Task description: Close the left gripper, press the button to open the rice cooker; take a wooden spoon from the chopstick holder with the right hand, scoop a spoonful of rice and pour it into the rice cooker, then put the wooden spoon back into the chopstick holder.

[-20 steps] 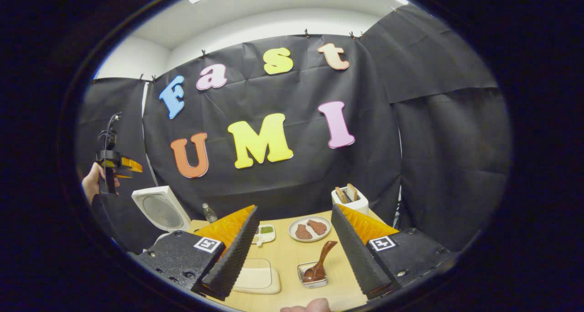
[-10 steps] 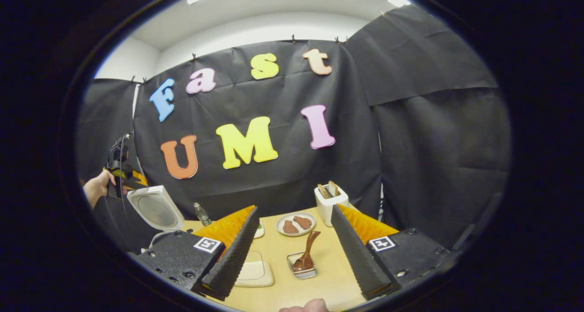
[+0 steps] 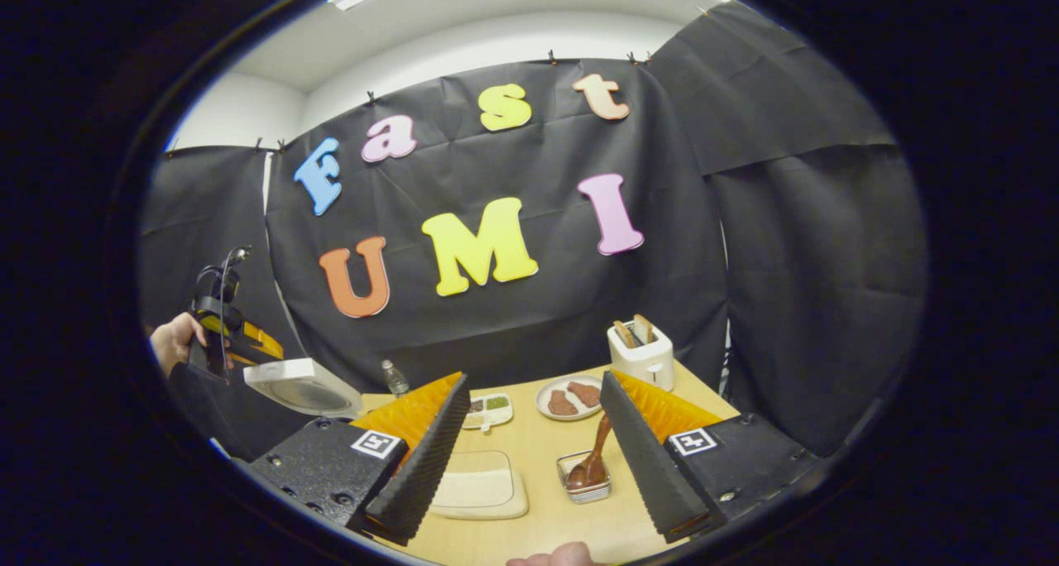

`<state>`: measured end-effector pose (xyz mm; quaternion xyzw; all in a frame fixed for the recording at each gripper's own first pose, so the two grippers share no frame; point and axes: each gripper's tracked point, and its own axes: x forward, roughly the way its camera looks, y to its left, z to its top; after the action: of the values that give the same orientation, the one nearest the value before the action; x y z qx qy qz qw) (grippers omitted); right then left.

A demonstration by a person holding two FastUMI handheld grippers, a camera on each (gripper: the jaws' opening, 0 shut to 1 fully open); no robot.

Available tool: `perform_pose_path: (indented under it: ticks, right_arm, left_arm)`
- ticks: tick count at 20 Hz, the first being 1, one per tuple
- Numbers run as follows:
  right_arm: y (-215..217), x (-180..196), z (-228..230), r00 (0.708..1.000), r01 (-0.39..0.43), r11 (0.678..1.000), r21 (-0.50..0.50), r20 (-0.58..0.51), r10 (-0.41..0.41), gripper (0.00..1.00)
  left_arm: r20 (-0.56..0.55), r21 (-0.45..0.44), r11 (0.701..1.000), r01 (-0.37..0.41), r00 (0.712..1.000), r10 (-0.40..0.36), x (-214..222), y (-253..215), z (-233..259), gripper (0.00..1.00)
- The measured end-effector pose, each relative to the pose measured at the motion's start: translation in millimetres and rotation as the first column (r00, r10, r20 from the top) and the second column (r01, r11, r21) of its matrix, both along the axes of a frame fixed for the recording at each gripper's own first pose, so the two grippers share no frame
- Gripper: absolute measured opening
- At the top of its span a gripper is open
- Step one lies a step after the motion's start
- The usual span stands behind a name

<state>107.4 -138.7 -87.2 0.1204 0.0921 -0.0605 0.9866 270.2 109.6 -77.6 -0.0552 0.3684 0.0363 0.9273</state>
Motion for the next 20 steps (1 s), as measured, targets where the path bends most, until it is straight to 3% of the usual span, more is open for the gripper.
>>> perform_pose_path:
  ticks: [5,9,13,20]
  right_arm:
    - [24,4,0,0.997,-0.073,0.997,-0.039,0.003,0.073,0.99]
    - [34,4,-5,0.993,-0.114,0.992,-0.054,-0.008,0.114,1.00]
    - [38,2,-10,0.992,-0.127,0.991,-0.048,-0.026,0.126,1.00]
    - [42,2,-20,0.990,-0.133,0.990,-0.044,-0.044,0.131,0.99]
  left_arm:
    - [-0.158,-0.090,0.995,-0.031,0.987,0.016,-54,-10,-59,0.96]
    - [-0.267,-0.094,0.995,-0.038,0.964,0.012,-72,-11,-107,0.97]
    - [-0.322,-0.096,0.994,-0.051,0.947,0.017,-78,-9,-131,0.96]
    - [-0.333,-0.085,0.995,-0.043,0.943,0.012,-82,-8,-141,0.97]
